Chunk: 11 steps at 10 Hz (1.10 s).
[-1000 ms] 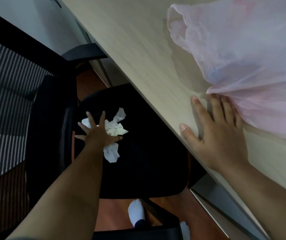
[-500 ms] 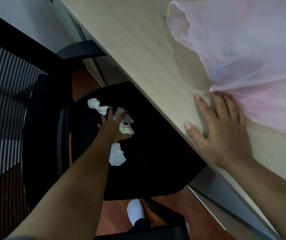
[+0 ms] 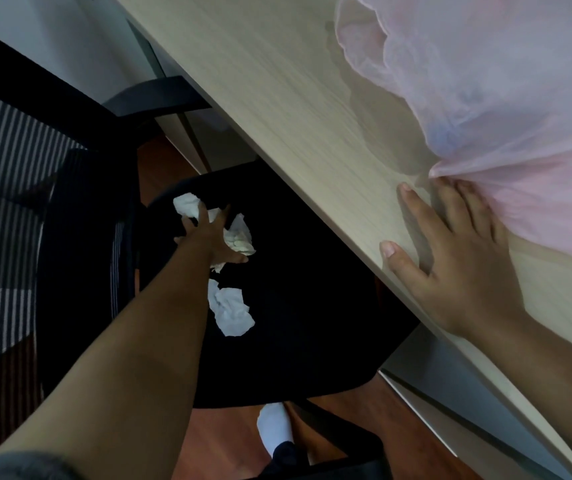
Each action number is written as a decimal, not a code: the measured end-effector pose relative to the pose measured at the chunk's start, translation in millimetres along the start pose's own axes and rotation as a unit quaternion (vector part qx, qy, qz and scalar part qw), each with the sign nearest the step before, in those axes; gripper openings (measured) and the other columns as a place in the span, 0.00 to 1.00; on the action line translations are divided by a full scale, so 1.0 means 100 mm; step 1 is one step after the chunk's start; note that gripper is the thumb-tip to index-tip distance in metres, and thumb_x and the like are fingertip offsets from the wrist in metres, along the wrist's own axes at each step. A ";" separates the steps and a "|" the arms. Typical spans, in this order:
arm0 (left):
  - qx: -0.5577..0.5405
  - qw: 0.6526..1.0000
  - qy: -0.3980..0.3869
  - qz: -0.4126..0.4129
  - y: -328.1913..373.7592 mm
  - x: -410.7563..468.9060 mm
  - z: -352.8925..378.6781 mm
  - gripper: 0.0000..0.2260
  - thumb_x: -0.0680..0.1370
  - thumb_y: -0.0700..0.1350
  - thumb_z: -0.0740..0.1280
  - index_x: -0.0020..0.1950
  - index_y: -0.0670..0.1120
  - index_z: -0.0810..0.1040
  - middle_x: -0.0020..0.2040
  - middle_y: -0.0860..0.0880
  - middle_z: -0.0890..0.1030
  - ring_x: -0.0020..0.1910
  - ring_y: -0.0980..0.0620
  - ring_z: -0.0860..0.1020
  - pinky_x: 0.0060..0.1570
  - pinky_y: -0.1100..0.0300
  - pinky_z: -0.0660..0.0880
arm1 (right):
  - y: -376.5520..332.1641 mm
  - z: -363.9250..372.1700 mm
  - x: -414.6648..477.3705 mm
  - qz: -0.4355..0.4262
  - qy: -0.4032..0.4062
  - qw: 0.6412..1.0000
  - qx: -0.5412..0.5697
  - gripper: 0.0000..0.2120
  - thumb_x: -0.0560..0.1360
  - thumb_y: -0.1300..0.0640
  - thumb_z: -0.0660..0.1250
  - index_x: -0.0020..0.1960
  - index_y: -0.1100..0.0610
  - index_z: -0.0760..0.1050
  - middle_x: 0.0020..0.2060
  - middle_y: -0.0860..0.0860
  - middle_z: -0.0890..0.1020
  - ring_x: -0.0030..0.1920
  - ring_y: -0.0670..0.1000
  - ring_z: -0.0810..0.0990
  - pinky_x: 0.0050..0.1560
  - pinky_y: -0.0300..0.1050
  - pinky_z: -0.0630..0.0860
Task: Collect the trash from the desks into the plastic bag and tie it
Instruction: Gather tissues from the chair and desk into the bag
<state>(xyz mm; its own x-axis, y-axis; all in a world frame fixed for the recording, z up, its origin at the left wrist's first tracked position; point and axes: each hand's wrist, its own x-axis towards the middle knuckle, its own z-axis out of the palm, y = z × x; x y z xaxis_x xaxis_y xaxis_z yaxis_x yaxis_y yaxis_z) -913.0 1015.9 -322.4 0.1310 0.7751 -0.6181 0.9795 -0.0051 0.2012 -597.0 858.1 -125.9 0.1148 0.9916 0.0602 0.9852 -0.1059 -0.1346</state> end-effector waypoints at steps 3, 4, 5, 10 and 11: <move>-0.122 0.969 0.120 0.178 0.02 -0.67 0.20 0.23 0.74 0.38 0.66 0.70 0.45 0.70 0.59 0.39 0.73 0.51 0.41 0.75 0.48 0.45 0.76 | -0.03 0.02 0.00 0.007 0.002 1.000 -0.010 0.34 0.73 0.33 0.54 0.76 0.45 0.58 0.75 0.55 0.61 0.75 0.58 0.56 0.74 0.56 0.53; 0.026 0.971 0.109 0.213 -0.08 -0.97 0.48 0.30 0.75 0.51 0.70 0.76 0.54 0.66 0.63 0.39 0.70 0.54 0.41 0.72 0.51 0.47 0.75 | -0.02 0.04 -0.01 0.003 0.005 1.000 -0.009 0.34 0.73 0.33 0.54 0.76 0.45 0.58 0.75 0.55 0.61 0.75 0.58 0.56 0.74 0.57 0.54; 0.117 0.978 0.058 0.162 -0.24 -1.12 0.74 0.43 0.65 0.73 0.66 0.77 0.60 0.61 0.75 0.41 0.59 0.66 0.36 0.63 0.65 0.39 0.67 | -0.01 0.04 -0.01 0.002 0.016 1.000 -0.011 0.33 0.73 0.33 0.54 0.76 0.45 0.58 0.75 0.55 0.61 0.74 0.58 0.57 0.74 0.57 0.54; 0.082 0.984 0.074 0.140 -0.16 -1.07 0.72 0.16 0.76 0.44 0.67 0.63 0.44 0.73 0.58 0.46 0.76 0.51 0.47 0.75 0.47 0.55 0.75 | -0.01 0.05 0.00 -0.004 0.019 1.000 -0.006 0.33 0.73 0.34 0.55 0.75 0.44 0.59 0.75 0.54 0.62 0.74 0.59 0.58 0.74 0.56 0.54; 0.044 0.985 0.098 0.133 -0.09 -1.12 0.59 0.16 0.77 0.46 0.68 0.64 0.44 0.73 0.59 0.46 0.75 0.52 0.48 0.75 0.49 0.55 0.75 | -0.03 0.05 -0.01 -0.004 0.034 0.999 0.002 0.31 0.74 0.37 0.56 0.74 0.46 0.62 0.73 0.54 0.64 0.73 0.59 0.60 0.73 0.55 0.54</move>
<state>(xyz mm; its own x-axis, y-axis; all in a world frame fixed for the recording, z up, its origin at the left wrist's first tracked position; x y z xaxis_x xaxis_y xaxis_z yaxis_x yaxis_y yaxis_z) -927.3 892.0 -299.8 0.3615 0.8457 -0.3926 0.9252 -0.2730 0.2638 -600.4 858.2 -130.1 0.1149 0.9851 0.1279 0.9858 -0.0972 -0.1368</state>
